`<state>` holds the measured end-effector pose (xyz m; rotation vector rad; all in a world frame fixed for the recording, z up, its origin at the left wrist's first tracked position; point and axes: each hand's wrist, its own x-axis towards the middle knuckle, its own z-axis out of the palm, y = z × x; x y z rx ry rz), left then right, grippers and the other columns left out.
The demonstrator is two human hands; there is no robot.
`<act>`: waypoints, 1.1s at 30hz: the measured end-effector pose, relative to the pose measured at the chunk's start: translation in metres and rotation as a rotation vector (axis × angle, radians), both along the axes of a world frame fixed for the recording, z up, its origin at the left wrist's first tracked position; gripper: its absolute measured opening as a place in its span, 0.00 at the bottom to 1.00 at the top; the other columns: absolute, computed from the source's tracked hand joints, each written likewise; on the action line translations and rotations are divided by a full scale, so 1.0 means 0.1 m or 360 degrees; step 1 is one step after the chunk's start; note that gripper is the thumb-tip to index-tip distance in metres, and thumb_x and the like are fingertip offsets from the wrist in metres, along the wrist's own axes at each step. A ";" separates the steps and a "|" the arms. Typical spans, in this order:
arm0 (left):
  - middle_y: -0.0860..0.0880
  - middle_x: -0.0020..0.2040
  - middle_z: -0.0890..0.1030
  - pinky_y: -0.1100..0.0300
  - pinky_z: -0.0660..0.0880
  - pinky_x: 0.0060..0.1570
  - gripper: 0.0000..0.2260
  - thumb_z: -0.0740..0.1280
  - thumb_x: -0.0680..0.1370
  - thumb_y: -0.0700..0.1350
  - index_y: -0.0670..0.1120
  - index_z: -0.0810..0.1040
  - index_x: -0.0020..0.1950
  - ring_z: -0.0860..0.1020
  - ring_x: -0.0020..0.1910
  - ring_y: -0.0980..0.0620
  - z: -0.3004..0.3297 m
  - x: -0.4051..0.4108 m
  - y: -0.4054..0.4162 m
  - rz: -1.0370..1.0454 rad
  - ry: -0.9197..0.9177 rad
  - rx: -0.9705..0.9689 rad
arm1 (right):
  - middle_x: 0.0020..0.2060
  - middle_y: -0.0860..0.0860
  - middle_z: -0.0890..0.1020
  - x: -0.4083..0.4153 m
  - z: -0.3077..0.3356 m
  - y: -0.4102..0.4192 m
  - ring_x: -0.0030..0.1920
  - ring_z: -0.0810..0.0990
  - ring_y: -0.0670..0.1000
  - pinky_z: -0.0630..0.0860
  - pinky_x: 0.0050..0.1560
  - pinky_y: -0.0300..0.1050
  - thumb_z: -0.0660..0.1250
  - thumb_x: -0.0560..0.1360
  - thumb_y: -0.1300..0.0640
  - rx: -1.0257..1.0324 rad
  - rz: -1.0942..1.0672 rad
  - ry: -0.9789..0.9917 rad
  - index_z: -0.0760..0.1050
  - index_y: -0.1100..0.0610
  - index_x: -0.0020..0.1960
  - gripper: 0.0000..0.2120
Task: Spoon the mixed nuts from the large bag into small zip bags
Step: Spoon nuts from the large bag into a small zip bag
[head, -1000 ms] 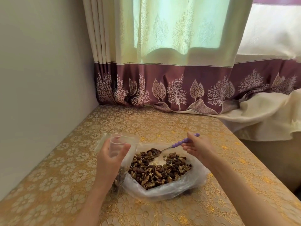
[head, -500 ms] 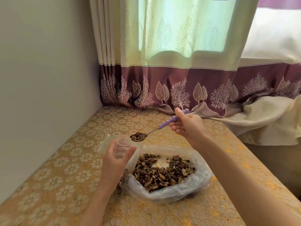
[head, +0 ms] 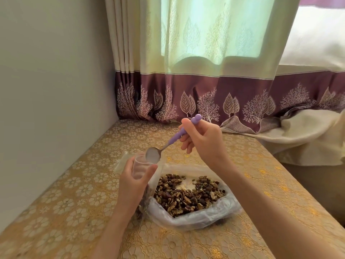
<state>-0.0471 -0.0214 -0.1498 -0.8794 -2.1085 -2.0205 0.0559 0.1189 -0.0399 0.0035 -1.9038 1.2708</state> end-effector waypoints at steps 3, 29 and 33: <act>0.53 0.47 0.82 0.69 0.77 0.36 0.28 0.69 0.65 0.61 0.51 0.73 0.61 0.80 0.41 0.64 0.00 0.00 0.00 0.0002 -0.0006 -0.0016 | 0.31 0.53 0.84 0.06 -0.04 0.11 0.25 0.77 0.51 0.74 0.25 0.38 0.60 0.80 0.57 -0.0208 -0.0062 0.0073 0.77 0.59 0.36 0.16; 0.55 0.47 0.82 0.63 0.79 0.41 0.36 0.66 0.60 0.73 0.52 0.73 0.60 0.80 0.44 0.64 0.03 0.00 -0.03 -0.0020 -0.0010 0.0013 | 0.26 0.53 0.83 0.26 -0.85 0.69 0.26 0.79 0.49 0.74 0.27 0.39 0.61 0.80 0.53 -0.0568 -0.0765 -0.0443 0.79 0.61 0.32 0.21; 0.55 0.46 0.82 0.71 0.76 0.38 0.33 0.66 0.62 0.70 0.54 0.73 0.60 0.80 0.44 0.64 0.04 0.00 -0.02 -0.0022 0.0012 0.0019 | 0.28 0.55 0.84 0.21 -0.89 0.62 0.27 0.78 0.49 0.75 0.29 0.39 0.60 0.80 0.55 -0.0709 -0.0635 -0.0553 0.79 0.60 0.31 0.21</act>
